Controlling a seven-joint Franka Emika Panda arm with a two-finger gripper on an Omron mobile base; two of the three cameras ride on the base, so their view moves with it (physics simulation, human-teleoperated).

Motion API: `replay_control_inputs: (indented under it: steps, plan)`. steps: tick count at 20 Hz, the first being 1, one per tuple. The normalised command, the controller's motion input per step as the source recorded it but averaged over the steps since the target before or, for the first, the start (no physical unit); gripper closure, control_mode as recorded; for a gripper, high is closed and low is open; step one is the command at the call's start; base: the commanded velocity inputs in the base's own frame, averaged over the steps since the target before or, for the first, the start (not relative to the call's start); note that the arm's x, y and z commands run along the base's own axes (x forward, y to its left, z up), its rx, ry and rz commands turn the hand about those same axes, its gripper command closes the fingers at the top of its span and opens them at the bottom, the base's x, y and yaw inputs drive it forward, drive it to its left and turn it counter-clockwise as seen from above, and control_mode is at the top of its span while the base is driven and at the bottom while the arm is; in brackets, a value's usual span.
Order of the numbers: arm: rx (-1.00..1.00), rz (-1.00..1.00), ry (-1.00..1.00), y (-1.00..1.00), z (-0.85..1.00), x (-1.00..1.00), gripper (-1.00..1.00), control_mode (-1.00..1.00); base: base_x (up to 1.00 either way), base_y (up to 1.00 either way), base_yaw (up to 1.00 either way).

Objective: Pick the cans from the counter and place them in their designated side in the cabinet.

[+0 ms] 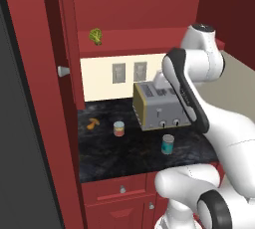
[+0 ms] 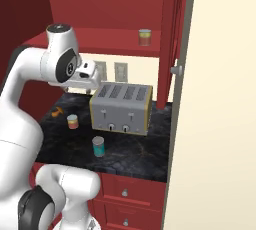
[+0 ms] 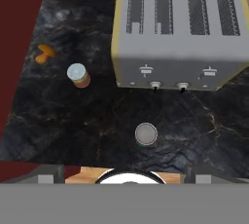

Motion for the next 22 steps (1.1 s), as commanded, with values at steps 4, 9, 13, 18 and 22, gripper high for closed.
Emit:
replay_control_inputs:
  steps: [4, 9, 13, 18, 22]
  plan:
    - [0.00, -0.02, 0.00, -0.03, -0.06, -0.25, -1.00, -1.00, 0.00, 0.00, 0.00]
    - [-0.02, -0.01, 0.00, -0.05, -0.18, -0.08, -1.00, -1.00, 0.00, 0.00, 0.00]
    - [-0.01, 0.00, 0.00, -0.11, -0.27, 0.00, -1.00, -1.00, 0.00, 0.00, 0.00]
    - [-0.01, 0.00, 0.00, -0.10, -0.22, 0.00, -1.00, -1.00, 0.00, 0.00, 0.00]
    - [0.00, 0.00, -0.03, -0.03, -0.18, -0.09, -1.00, -1.00, 0.00, 0.00, 0.00]
